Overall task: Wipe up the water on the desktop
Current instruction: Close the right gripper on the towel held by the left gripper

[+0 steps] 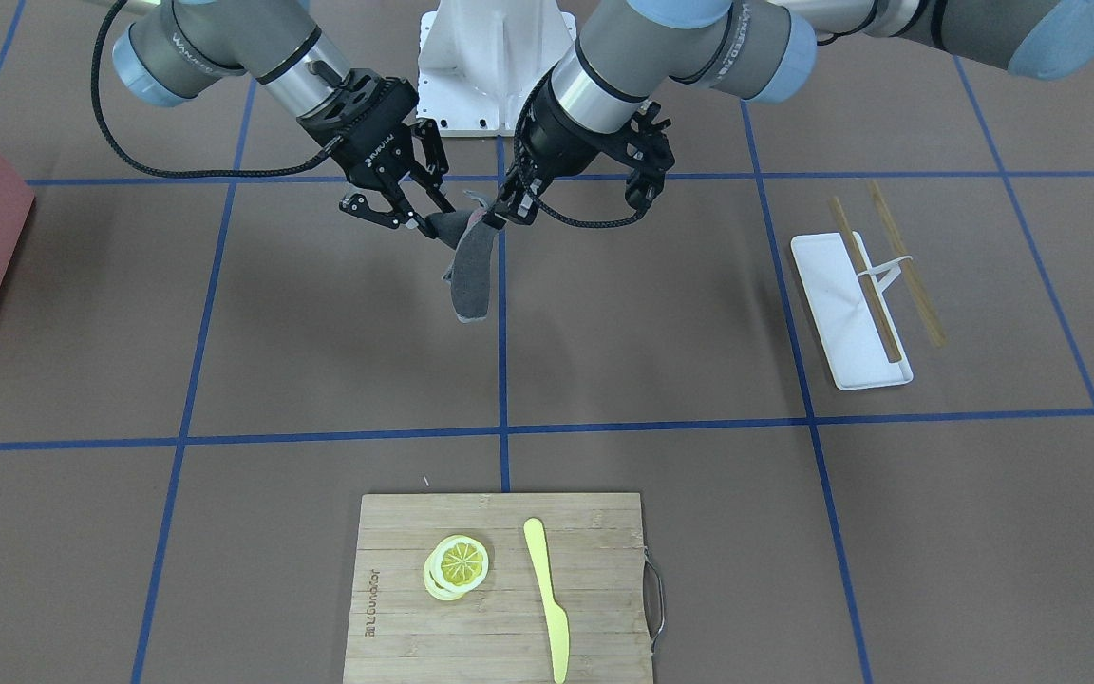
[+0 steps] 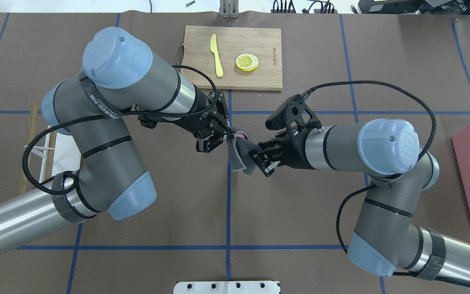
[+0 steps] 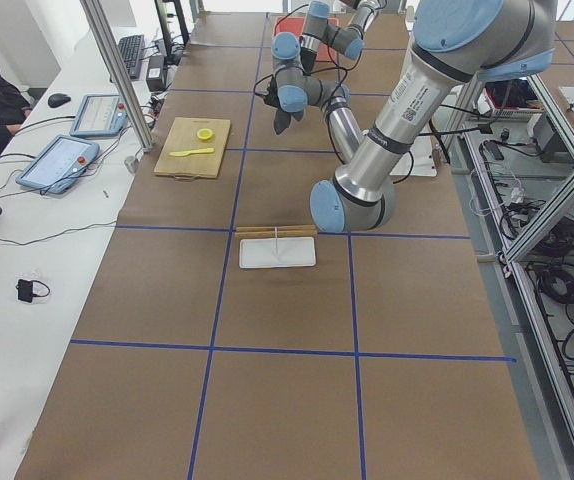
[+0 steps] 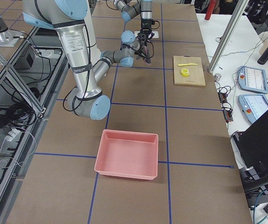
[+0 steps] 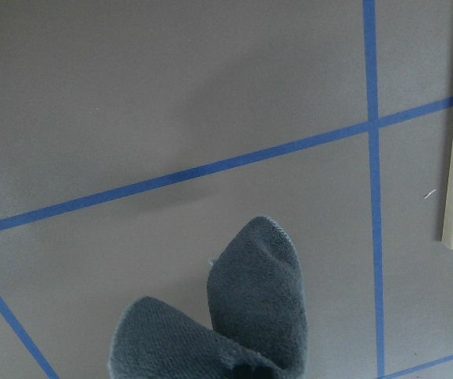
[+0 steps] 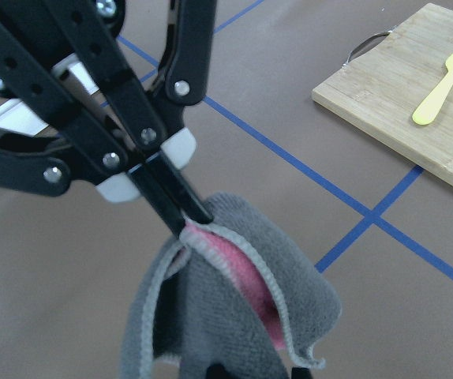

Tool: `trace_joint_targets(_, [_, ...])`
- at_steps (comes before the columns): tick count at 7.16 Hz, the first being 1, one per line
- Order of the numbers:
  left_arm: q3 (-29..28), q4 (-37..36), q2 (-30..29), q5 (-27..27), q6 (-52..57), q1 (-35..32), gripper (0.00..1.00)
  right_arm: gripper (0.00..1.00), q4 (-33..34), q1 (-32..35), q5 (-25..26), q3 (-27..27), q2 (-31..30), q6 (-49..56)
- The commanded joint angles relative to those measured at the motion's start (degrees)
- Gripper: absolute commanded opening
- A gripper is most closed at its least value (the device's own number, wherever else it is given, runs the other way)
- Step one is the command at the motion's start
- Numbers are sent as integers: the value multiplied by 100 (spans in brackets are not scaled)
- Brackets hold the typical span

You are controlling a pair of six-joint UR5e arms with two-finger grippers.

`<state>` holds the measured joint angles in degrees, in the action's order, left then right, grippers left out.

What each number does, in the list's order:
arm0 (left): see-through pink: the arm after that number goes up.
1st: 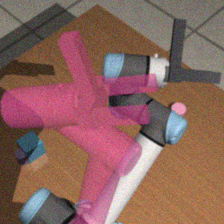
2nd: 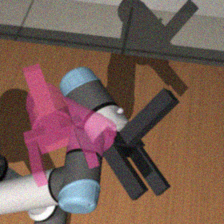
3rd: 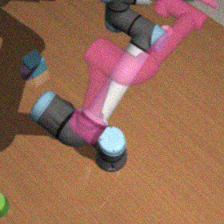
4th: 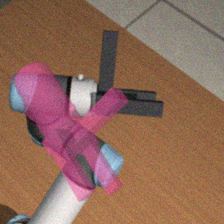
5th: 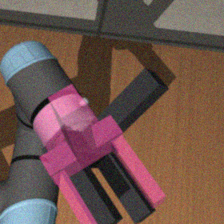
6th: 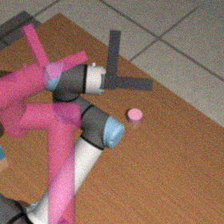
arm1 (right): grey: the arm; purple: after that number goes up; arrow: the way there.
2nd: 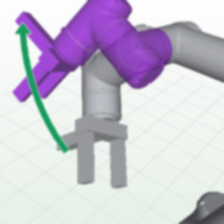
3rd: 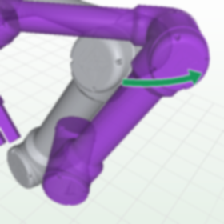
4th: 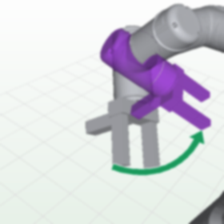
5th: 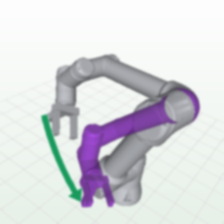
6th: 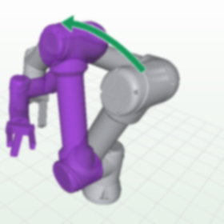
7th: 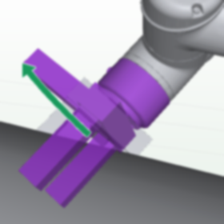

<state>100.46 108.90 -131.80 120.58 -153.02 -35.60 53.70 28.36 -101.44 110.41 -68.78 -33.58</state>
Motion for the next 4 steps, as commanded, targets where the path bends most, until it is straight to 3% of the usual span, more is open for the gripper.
trace_joint_targets(1, [0, 0, 5, 0, 0, 0, 0, 0, -9, -6, -8, -2, -4, -392])
trace_joint_targets(3, [9, 9, 23, -9, 18, 0, 0, 0, -9, 3, -25, 7, -4, -571])
trace_joint_targets(4, [9, 0, 31, -70, 192, -35, 23, 0, 0, 3, -34, 7, -4, -571])
